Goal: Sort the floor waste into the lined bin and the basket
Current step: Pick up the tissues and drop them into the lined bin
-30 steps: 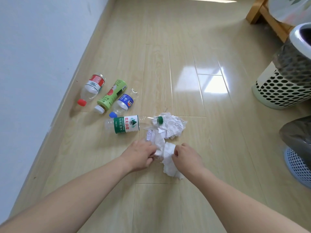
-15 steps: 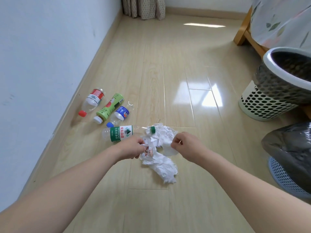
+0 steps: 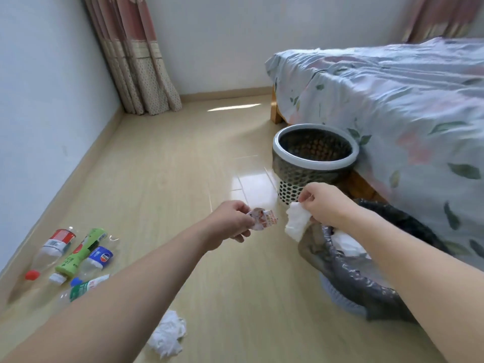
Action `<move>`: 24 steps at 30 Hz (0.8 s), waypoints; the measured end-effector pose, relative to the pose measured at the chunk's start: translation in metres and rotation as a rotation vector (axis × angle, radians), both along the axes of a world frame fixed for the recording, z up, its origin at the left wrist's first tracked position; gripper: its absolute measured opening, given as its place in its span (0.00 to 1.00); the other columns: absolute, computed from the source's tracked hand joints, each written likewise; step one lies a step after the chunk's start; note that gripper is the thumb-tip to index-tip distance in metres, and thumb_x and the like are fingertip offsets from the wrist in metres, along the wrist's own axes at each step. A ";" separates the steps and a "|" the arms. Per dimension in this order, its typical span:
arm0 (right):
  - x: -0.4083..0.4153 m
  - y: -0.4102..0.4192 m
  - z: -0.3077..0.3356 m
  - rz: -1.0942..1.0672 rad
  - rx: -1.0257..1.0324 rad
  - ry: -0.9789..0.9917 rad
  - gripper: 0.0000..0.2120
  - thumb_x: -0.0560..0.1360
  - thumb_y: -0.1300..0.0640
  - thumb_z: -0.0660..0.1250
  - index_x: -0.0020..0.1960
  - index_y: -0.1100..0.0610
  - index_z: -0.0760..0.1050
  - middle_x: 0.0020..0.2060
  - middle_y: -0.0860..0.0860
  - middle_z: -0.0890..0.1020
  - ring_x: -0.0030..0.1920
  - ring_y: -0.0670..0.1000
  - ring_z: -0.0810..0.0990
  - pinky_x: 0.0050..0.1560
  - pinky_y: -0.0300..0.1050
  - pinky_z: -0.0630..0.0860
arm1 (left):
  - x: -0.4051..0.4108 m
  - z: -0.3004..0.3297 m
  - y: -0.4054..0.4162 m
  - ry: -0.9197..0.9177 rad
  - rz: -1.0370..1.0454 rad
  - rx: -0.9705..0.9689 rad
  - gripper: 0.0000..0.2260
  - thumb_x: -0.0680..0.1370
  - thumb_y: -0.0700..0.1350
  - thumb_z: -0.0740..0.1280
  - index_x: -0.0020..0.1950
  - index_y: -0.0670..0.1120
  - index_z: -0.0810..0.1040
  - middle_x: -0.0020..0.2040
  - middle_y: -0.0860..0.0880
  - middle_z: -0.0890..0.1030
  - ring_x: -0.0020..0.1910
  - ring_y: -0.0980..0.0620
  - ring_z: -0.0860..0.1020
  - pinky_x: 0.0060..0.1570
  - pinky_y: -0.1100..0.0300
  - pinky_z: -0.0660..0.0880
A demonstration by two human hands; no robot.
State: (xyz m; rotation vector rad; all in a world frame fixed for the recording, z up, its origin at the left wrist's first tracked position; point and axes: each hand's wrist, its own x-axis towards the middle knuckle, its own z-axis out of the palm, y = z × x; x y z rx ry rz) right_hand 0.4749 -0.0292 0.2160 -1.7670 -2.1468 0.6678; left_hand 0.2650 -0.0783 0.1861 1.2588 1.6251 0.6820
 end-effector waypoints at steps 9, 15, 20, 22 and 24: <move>0.170 0.009 -0.036 -0.402 -0.184 -0.155 0.06 0.72 0.63 0.59 0.37 0.57 0.69 0.39 0.55 0.74 0.39 0.57 0.71 0.39 0.43 0.71 | 0.218 -0.018 0.061 0.139 -0.207 0.077 0.04 0.73 0.40 0.66 0.38 0.43 0.74 0.33 0.45 0.69 0.32 0.47 0.68 0.31 0.56 0.67; 0.153 0.019 -0.018 -0.386 0.089 -0.205 0.17 0.75 0.58 0.58 0.63 0.56 0.72 0.61 0.57 0.74 0.62 0.60 0.71 0.63 0.52 0.67 | 0.207 -0.014 0.071 0.323 -0.111 0.256 0.08 0.77 0.42 0.61 0.52 0.49 0.78 0.47 0.51 0.79 0.47 0.52 0.77 0.42 0.60 0.73; 0.069 0.029 -0.030 -0.140 0.232 -0.049 0.14 0.77 0.56 0.57 0.60 0.56 0.74 0.57 0.55 0.76 0.58 0.57 0.72 0.61 0.54 0.70 | 0.114 -0.015 0.064 0.435 0.036 0.197 0.09 0.76 0.42 0.59 0.51 0.48 0.78 0.50 0.50 0.80 0.47 0.51 0.78 0.40 0.61 0.71; 0.018 0.028 -0.042 -0.006 0.177 -0.011 0.15 0.77 0.56 0.57 0.62 0.54 0.73 0.59 0.54 0.75 0.59 0.56 0.72 0.62 0.52 0.70 | 0.067 -0.021 0.049 0.468 0.106 0.147 0.10 0.76 0.42 0.59 0.52 0.48 0.78 0.50 0.50 0.80 0.48 0.50 0.78 0.40 0.61 0.72; -0.032 0.023 -0.053 0.118 0.094 0.005 0.17 0.77 0.57 0.57 0.64 0.53 0.72 0.61 0.53 0.74 0.61 0.56 0.72 0.62 0.50 0.69 | 0.022 -0.026 0.029 0.516 0.165 0.098 0.10 0.77 0.42 0.59 0.53 0.48 0.77 0.51 0.50 0.80 0.48 0.50 0.77 0.41 0.61 0.72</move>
